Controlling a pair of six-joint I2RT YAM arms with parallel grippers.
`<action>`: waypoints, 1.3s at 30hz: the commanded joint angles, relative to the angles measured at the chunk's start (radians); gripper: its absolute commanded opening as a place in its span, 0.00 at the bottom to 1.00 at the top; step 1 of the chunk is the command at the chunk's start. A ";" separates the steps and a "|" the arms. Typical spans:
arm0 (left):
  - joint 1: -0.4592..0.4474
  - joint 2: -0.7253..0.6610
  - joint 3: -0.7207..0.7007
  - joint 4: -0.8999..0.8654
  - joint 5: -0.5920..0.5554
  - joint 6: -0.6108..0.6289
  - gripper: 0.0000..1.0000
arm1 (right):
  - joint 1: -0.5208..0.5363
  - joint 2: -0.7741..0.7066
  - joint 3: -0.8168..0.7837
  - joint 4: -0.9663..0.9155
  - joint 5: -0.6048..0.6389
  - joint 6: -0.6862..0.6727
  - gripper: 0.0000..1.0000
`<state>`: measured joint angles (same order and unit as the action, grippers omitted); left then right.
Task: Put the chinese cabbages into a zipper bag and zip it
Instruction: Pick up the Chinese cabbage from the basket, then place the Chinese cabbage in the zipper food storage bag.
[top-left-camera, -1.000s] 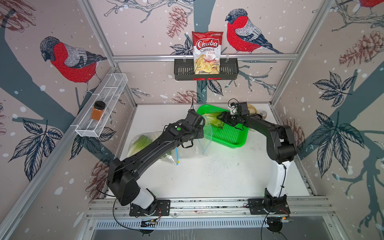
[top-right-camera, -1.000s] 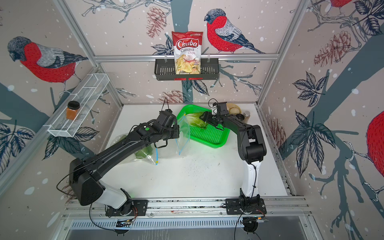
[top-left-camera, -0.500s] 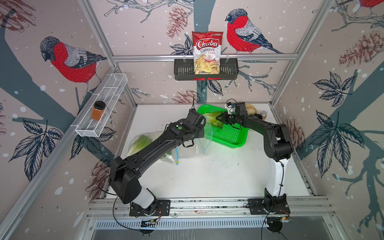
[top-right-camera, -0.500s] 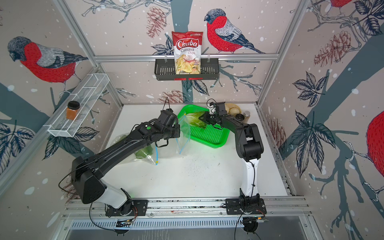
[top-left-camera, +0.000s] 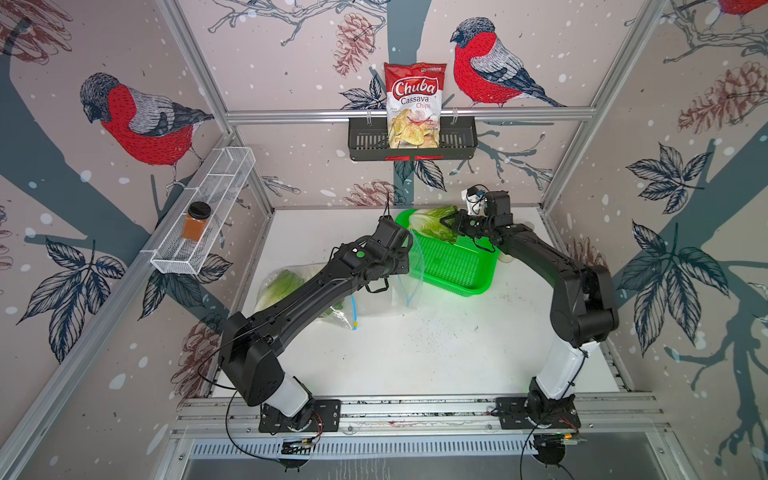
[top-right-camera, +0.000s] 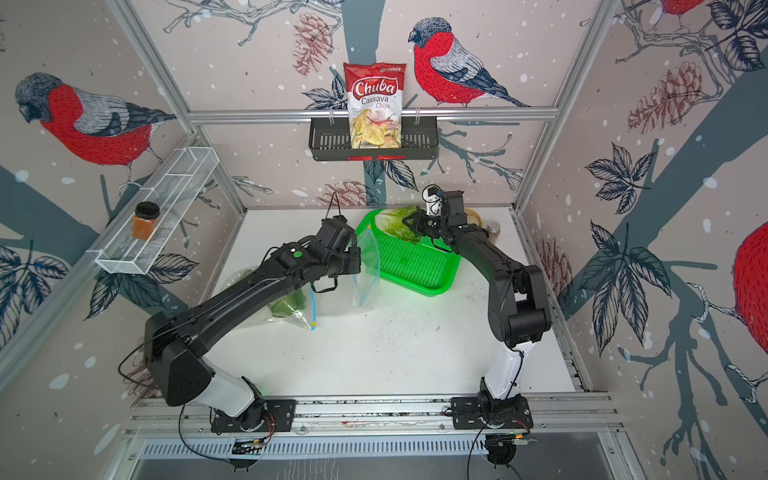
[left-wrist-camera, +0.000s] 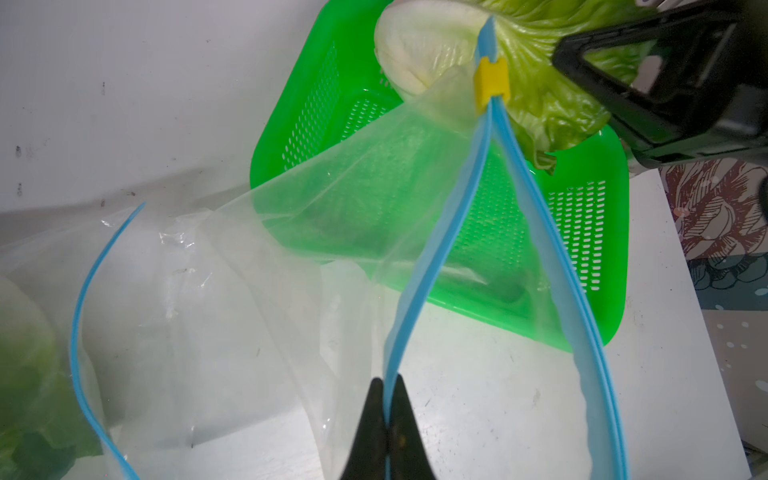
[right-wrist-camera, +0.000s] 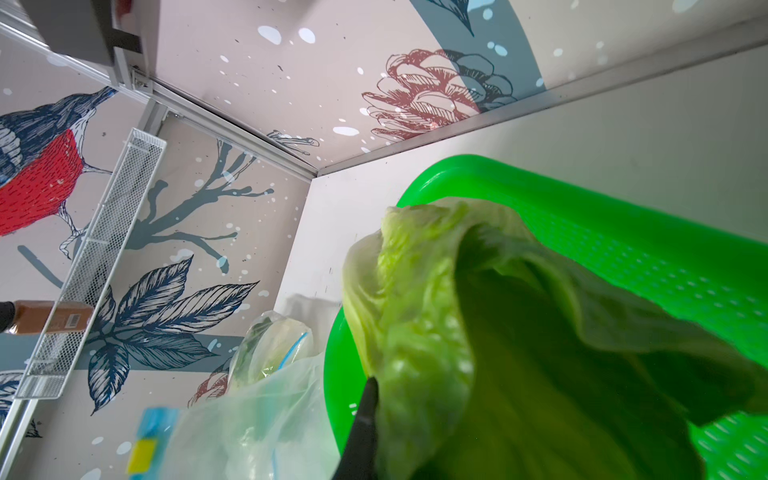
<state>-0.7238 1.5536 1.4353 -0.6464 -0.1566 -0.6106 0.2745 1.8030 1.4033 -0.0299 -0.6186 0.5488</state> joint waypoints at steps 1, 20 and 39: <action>0.000 0.018 0.019 0.008 0.022 0.015 0.00 | -0.020 -0.095 -0.041 -0.089 0.041 -0.014 0.00; -0.002 0.089 0.013 0.135 0.106 0.002 0.00 | 0.040 -0.655 -0.135 -0.445 0.002 -0.043 0.00; 0.000 0.030 0.034 0.122 0.052 0.010 0.00 | 0.166 -0.590 -0.123 -0.582 0.187 -0.135 0.00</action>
<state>-0.7242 1.5982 1.4544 -0.5289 -0.0734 -0.6128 0.4358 1.2118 1.2560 -0.5632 -0.5049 0.4728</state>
